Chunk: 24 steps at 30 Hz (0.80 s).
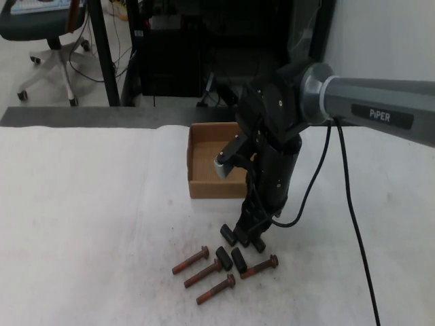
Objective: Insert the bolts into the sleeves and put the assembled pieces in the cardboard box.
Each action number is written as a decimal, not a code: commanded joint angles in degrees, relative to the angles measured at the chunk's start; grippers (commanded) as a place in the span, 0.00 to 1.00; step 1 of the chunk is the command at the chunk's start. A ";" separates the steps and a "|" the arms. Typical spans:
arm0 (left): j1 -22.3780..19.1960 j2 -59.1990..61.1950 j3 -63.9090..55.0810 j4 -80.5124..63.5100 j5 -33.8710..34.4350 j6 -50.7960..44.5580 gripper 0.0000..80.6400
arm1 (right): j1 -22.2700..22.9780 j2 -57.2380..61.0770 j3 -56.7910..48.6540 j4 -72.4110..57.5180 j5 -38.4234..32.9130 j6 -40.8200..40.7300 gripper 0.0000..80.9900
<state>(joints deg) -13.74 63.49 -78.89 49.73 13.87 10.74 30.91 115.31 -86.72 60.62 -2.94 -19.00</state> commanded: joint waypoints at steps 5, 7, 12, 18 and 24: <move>0.21 0.01 -0.27 -0.17 0.37 -0.50 0.00 | 0.48 1.81 -0.05 -0.45 -1.06 -0.07 0.45; 0.21 0.01 -0.27 -0.17 0.37 -0.50 0.00 | 0.48 2.25 -0.05 -0.05 -0.88 -0.07 0.45; 0.21 0.01 -0.27 -0.17 0.37 -0.50 0.00 | 0.48 2.56 0.33 0.76 -0.40 -0.07 0.45; 0.21 0.01 -0.27 -0.17 0.37 -0.50 0.00 | 0.48 2.56 1.64 0.69 -0.40 -0.07 0.45; 0.21 0.01 -0.27 -0.17 0.37 -0.50 0.00 | 0.48 2.56 3.54 -0.48 -0.40 -0.18 0.45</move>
<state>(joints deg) -13.74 63.49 -78.89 49.73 13.87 10.74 31.29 118.02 -83.97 60.34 -2.95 -19.00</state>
